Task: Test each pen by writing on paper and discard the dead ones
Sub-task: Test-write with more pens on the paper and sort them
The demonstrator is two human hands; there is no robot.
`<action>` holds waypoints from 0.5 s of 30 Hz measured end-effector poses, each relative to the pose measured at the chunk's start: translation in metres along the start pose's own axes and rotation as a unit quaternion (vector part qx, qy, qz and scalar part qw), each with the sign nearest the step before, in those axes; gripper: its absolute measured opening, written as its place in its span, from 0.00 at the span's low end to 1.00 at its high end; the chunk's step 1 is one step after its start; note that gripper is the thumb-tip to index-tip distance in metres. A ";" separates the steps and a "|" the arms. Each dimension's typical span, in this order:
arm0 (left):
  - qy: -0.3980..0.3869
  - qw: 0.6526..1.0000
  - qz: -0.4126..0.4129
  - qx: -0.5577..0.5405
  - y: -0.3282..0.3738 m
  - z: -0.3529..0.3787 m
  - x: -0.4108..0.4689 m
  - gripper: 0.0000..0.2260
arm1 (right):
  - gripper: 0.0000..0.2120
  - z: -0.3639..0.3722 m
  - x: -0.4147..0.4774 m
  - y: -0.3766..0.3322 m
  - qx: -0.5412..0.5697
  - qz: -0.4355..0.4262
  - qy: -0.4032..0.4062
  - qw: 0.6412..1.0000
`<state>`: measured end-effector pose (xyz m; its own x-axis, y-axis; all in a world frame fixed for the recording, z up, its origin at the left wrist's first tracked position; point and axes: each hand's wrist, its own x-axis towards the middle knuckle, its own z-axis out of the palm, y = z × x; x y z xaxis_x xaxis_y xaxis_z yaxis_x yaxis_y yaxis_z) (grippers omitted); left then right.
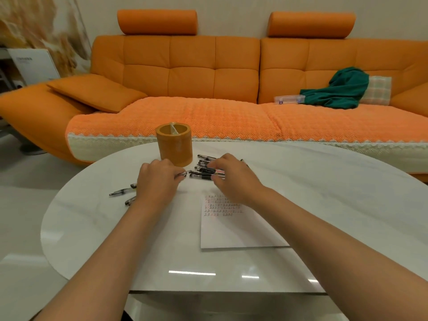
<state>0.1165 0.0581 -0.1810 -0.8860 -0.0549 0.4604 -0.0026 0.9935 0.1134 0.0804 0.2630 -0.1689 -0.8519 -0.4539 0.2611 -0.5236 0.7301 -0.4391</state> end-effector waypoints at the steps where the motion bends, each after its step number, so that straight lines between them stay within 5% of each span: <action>1: 0.007 1.000 0.013 -0.005 0.003 -0.002 -0.001 0.10 | 0.18 0.001 -0.001 -0.005 0.007 -0.010 -0.011 1.000; 5: -0.029 0.995 0.050 -0.077 0.015 -0.007 -0.008 0.11 | 0.20 0.006 -0.007 -0.020 0.063 -0.031 -0.033 0.997; 8: -0.054 0.988 0.057 -0.135 0.024 -0.011 -0.013 0.11 | 0.12 0.006 -0.013 -0.023 0.106 -0.039 -0.021 0.993; 15: -0.078 0.977 0.038 -0.195 0.030 -0.023 -0.018 0.12 | 0.05 -0.010 -0.022 -0.017 0.206 0.043 0.004 0.978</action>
<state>0.1428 0.0870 -0.1655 -0.9369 0.0633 0.3439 0.2157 0.8787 0.4258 0.1080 0.2659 -0.1582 -0.8937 -0.3942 0.2142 -0.4032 0.4965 -0.7687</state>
